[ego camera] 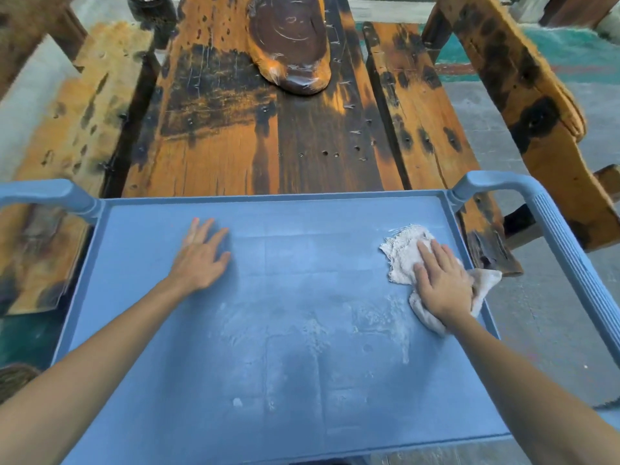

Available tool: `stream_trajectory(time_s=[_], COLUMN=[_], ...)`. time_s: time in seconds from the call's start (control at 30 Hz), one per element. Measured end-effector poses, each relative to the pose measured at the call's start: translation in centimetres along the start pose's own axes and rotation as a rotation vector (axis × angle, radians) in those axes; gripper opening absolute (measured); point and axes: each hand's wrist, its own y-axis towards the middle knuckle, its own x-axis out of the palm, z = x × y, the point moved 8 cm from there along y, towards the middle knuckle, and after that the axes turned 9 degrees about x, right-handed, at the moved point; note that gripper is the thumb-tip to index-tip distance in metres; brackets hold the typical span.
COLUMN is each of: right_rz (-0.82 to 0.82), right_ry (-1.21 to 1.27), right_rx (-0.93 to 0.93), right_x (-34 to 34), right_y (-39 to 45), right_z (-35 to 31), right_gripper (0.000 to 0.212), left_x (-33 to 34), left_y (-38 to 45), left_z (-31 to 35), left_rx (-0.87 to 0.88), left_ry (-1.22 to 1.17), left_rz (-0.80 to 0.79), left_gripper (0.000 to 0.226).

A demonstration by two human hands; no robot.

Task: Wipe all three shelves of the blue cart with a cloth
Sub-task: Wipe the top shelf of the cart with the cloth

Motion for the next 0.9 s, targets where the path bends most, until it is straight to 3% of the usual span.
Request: stream_trajectory(time_s=[0.17, 0.3, 0.53, 0.73, 0.9], right_rz=[-0.01, 0.005, -0.01, 0.0, 0.0], right_ry=[-0.054, -0.101, -0.064, -0.057, -0.067], right_rx=[0.118, 0.265, 0.433, 0.449, 0.45], right_x=[1.0, 1.3, 2.6, 3.8, 5.0], right_y=[-0.5, -1.6, -3.6, -5.0, -6.2], right_z=[-0.5, -1.2, -4.6, -9.0, -13.3], right_gripper=[0.063, 0.064, 0.068, 0.071, 0.068], left_x=[-1.8, -1.4, -1.9, -2.4, -2.4], left_y=[-7.3, -11.3, -12.2, -13.0, -13.1], left_z=[-11.9, -17.1, -19.5, -19.4, -20.1], left_rx=[-0.313, -0.507, -0.326, -0.241, -0.2], left_ry=[0.245, 0.146, -0.267, -0.323, -0.42], left_rz=[0.095, 0.128, 0.154, 0.254, 0.298], left_gripper=[0.066, 0.09, 0.115, 0.094, 0.091])
